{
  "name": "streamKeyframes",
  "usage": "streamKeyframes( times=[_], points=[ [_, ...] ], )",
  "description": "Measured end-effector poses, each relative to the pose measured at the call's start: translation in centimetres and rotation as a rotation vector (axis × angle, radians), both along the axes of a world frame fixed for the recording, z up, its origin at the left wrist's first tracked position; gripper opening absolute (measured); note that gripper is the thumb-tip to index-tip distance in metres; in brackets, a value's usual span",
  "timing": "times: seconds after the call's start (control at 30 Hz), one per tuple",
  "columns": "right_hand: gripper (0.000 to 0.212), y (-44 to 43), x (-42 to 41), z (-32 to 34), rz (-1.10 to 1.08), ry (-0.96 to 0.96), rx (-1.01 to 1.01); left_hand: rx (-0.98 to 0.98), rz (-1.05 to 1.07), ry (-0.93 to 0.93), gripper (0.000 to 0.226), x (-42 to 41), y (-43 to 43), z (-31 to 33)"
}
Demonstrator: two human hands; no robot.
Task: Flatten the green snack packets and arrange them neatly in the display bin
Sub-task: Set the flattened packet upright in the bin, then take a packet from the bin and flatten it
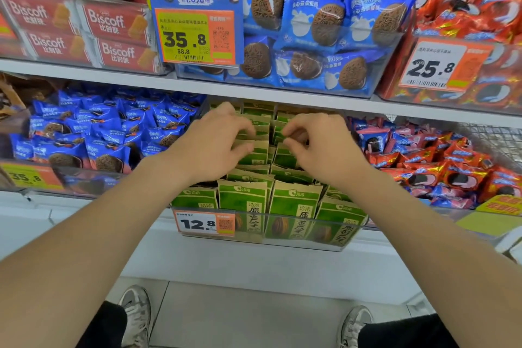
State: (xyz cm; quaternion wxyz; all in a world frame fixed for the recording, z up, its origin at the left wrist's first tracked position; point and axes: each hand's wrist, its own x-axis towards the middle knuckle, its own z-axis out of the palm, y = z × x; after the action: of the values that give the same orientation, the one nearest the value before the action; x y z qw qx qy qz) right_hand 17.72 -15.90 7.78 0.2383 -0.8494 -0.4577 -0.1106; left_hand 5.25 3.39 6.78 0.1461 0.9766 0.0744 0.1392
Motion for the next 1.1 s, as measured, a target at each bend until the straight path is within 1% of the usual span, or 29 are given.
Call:
streamKeyframes(
  times=[0.03, 0.1, 0.13, 0.2, 0.27, 0.4, 0.47, 0.5, 0.57, 0.67, 0.7, 0.77, 0.87, 0.9, 0.97, 1.03, 1.1],
  points=[
    [0.020, 0.7, -0.2, -0.4, 0.030, -0.010, -0.015, 0.016, 0.026, 0.012, 0.030, 0.1, -0.1, 0.0],
    [0.031, 2.0, -0.1, -1.2, 0.040, 0.026, -0.079, 0.029, 0.048, 0.076, 0.027, 0.3, -0.3, 0.0],
    [0.032, 2.4, 0.0, -1.4, 0.018, 0.052, -0.121, 0.023, 0.052, 0.110, 0.024, 0.2, -0.4, 0.0],
    [0.024, 3.2, 0.7, -1.6, -0.055, 0.073, -0.165, 0.007, 0.057, 0.141, 0.026, -0.1, -0.4, 0.1],
    [0.020, 3.6, 1.1, -1.4, -0.098, 0.040, -0.203, -0.017, 0.030, 0.147, 0.028, -0.6, -0.4, 0.4],
    [0.020, 4.3, 0.9, -1.2, -0.101, -0.015, -0.307, -0.072, -0.035, 0.177, 0.031, -1.3, -0.2, 0.7],
    [0.011, 4.7, 1.0, -1.3, -0.109, -0.066, -0.324, -0.070, -0.049, 0.181, 0.032, -1.5, 0.0, 0.6],
    [0.006, 4.8, 1.0, -1.2, -0.109, -0.060, -0.320, -0.067, -0.051, 0.182, 0.033, -1.6, 0.1, 0.5],
    [0.009, 5.1, 0.9, -1.1, -0.095, -0.007, -0.257, -0.095, -0.059, 0.188, 0.032, -1.8, 0.3, 0.5],
    [0.015, 5.6, 0.7, -1.4, -0.091, 0.037, -0.100, -0.149, -0.037, 0.172, 0.029, -1.6, 0.6, 0.7],
    [0.014, 5.6, 0.7, -1.5, -0.093, 0.040, -0.068, -0.173, -0.019, 0.161, 0.028, -1.5, 0.7, 0.8],
    [0.011, 5.6, 0.8, -1.7, -0.089, 0.069, 0.004, -0.188, 0.013, 0.132, 0.018, -0.9, 1.2, 0.7],
    [0.005, 5.3, 1.2, -1.5, -0.074, 0.089, 0.148, -0.124, 0.076, 0.106, 0.012, -0.1, 1.4, 0.0],
    [0.005, 5.2, 1.2, -1.5, -0.065, 0.090, 0.137, -0.100, 0.088, 0.106, 0.012, 0.1, 1.2, -0.2],
    [0.007, 5.1, 1.2, -1.8, -0.046, 0.112, 0.012, -0.068, 0.095, 0.107, 0.010, 0.7, 0.8, -0.6],
    [0.010, 5.0, 1.1, -2.2, -0.042, 0.106, -0.119, -0.072, 0.112, 0.074, 0.007, 1.3, 0.7, -0.8],
    [0.016, 4.8, 1.3, -2.2, -0.061, 0.068, -0.190, -0.092, 0.153, 0.019, 0.005, 1.7, 0.8, -0.8]
  ],
)
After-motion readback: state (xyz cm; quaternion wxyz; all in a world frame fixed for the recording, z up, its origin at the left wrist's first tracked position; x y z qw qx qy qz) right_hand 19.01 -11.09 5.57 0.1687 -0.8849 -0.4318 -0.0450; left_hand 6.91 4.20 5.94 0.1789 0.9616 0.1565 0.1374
